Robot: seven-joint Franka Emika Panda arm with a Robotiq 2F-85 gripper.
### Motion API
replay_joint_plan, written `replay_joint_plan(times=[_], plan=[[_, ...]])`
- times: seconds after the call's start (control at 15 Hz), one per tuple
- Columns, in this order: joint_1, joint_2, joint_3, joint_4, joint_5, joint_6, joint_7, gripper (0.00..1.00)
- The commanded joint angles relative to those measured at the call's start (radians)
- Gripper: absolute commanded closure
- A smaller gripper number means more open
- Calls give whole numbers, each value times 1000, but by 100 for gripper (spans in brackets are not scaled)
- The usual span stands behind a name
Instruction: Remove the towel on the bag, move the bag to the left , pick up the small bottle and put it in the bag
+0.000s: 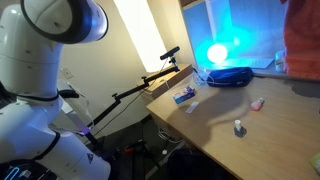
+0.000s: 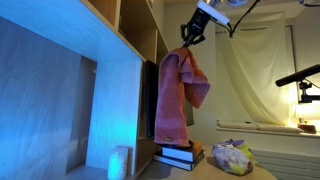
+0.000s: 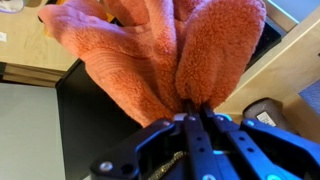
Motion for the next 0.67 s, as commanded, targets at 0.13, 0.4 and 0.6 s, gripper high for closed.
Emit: replay_joint_plan(times=[0.13,0.4,0.6], plan=[[35,108,-58,168,-48,-9,92,98],[49,89,-94,102,-81,79,146,98],[53,105,-139,112,-114,168,230,98]])
